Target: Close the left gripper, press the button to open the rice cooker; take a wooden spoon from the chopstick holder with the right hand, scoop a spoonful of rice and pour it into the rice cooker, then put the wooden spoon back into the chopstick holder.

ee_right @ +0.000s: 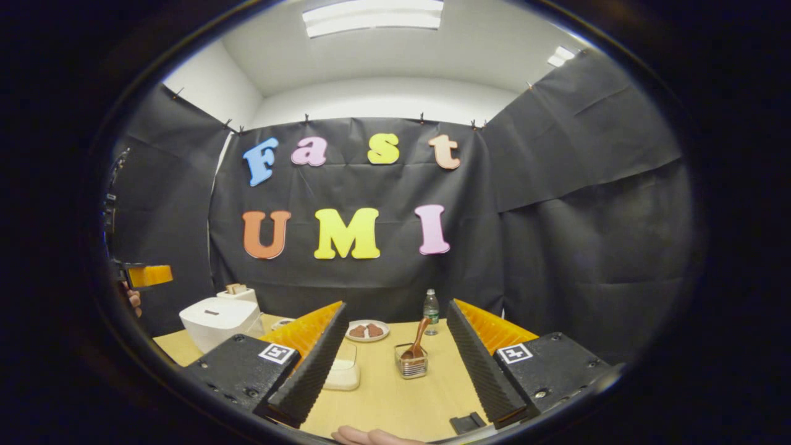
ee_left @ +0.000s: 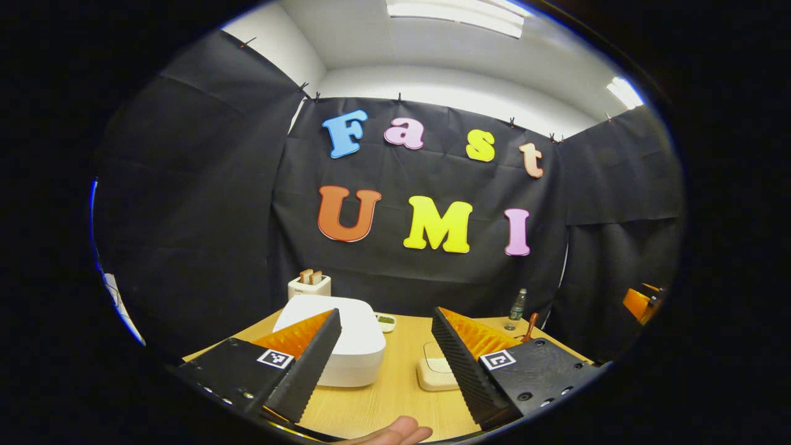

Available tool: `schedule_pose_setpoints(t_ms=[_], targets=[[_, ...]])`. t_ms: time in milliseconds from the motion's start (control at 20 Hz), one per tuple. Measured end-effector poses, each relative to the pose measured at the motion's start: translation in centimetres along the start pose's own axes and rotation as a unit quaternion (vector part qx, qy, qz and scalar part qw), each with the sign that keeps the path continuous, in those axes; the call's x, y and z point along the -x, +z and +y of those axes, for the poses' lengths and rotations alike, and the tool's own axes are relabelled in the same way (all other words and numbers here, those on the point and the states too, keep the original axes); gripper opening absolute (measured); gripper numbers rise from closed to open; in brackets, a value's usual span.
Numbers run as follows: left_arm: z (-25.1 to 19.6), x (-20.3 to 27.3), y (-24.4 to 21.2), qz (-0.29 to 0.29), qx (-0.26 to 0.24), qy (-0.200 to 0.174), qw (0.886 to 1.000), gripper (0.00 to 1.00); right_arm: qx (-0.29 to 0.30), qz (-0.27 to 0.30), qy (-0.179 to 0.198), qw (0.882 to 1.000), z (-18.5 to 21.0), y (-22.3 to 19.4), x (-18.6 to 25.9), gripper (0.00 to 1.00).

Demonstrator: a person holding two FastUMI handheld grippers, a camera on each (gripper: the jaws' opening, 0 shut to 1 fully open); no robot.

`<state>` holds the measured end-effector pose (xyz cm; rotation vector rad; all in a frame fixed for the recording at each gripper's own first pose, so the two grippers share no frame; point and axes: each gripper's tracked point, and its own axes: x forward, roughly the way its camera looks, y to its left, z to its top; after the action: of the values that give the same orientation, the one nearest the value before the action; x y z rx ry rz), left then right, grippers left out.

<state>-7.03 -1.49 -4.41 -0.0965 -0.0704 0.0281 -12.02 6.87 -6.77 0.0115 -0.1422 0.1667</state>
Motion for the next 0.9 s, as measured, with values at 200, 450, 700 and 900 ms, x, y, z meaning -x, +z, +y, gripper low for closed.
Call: schedule_pose_setpoints(t_ms=[200,450,700,900], targets=[[-1.5,2.5,-1.1,-0.009,-0.022,-0.005,1.0,0.94,0.005,-0.007,0.0,1.0,-0.5,-0.5,0.4,1.0],[-3.8,4.1,-1.7,-0.021,-0.053,-0.02,0.998,0.94,0.007,0.0,0.001,1.0,-0.6,-1.5,0.5,1.0],[-3.9,4.2,-1.8,-0.037,-0.084,-0.009,0.996,0.94,0.004,0.009,-0.001,1.0,-0.8,-2.4,0.2,1.0],[-3.4,4.0,-2.4,-0.027,-0.065,-0.008,0.998,0.94,0.004,0.017,0.003,1.0,-0.5,-3.0,0.0,1.0]])
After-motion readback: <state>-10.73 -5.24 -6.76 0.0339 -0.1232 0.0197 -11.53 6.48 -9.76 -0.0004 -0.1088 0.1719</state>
